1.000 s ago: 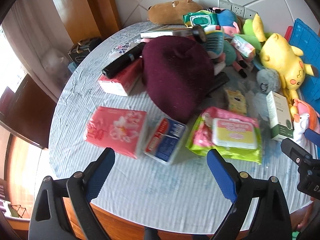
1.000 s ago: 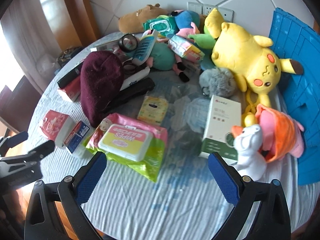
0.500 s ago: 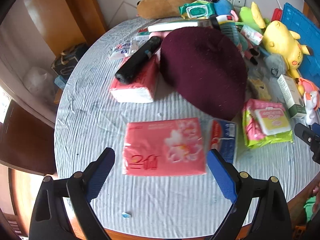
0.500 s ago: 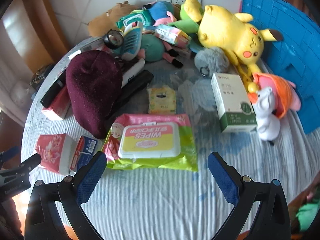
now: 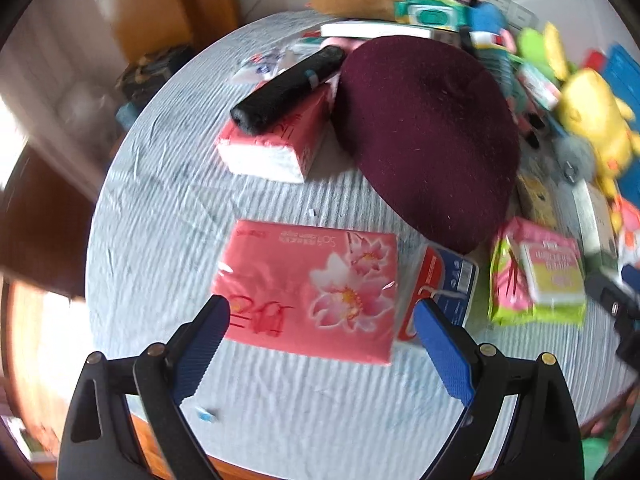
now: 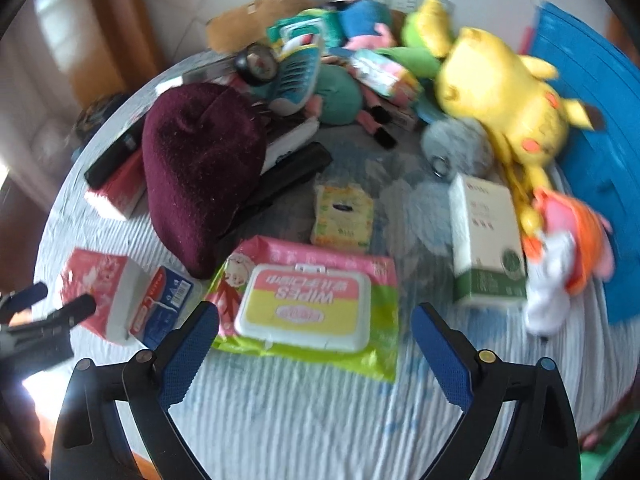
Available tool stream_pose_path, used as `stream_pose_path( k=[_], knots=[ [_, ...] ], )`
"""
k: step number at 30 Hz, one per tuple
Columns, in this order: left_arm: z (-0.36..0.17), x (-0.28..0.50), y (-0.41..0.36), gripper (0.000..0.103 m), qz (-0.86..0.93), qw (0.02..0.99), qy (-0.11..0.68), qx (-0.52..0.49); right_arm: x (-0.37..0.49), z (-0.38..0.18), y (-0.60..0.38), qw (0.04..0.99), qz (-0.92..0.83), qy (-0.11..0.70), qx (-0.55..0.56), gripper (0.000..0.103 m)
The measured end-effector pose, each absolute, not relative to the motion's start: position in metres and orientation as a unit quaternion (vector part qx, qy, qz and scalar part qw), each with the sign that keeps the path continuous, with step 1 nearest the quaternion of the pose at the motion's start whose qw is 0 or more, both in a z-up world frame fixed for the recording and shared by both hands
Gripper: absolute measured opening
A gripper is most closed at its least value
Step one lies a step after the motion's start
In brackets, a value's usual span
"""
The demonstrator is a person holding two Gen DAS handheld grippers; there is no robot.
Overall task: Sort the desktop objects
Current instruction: 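Grasp the pink tissue pack with the left gripper while the right grasps the WIPES pack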
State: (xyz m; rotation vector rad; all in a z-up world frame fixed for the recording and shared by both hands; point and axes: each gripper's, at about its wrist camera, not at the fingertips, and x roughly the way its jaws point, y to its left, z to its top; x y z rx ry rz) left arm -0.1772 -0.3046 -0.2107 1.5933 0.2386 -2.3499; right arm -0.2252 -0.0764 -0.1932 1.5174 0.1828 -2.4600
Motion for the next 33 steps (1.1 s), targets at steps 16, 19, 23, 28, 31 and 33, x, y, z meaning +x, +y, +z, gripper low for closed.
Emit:
stream_pose_path(
  k=[16, 19, 23, 28, 31, 33],
  knots=[
    [-0.241, -0.168, -0.279, 0.094, -0.725, 0.358, 0.263, 0.526, -0.264, -0.239, -0.066, 0.411, -0.721, 0.242, 0.503, 0.082],
    [-0.241, -0.164, -0.277, 0.095, -0.720, 0.371, 0.266, 0.522, -0.259, -0.245, -0.074, 0.443, -0.699, 0.271, 0.491, 0.090],
    [-0.242, -0.159, -0.274, 0.095, -0.712, 0.390, 0.270, 0.517, -0.261, -0.259, -0.082, 0.467, -0.681, 0.282, 0.489, 0.102],
    [-0.243, -0.153, -0.271, 0.095, -0.702, 0.413, 0.275, 0.510, -0.268, -0.278, -0.092, 0.489, -0.663, 0.285, 0.490, 0.101],
    [-0.244, -0.152, -0.271, 0.094, -0.697, 0.420, 0.281, 0.509, -0.268, -0.281, -0.088, 0.483, -0.670, 0.272, 0.494, 0.095],
    [-0.245, -0.157, -0.274, 0.094, -0.697, 0.419, 0.284, 0.508, -0.273, -0.273, -0.078, 0.475, -0.678, 0.260, 0.497, 0.088]
  ],
)
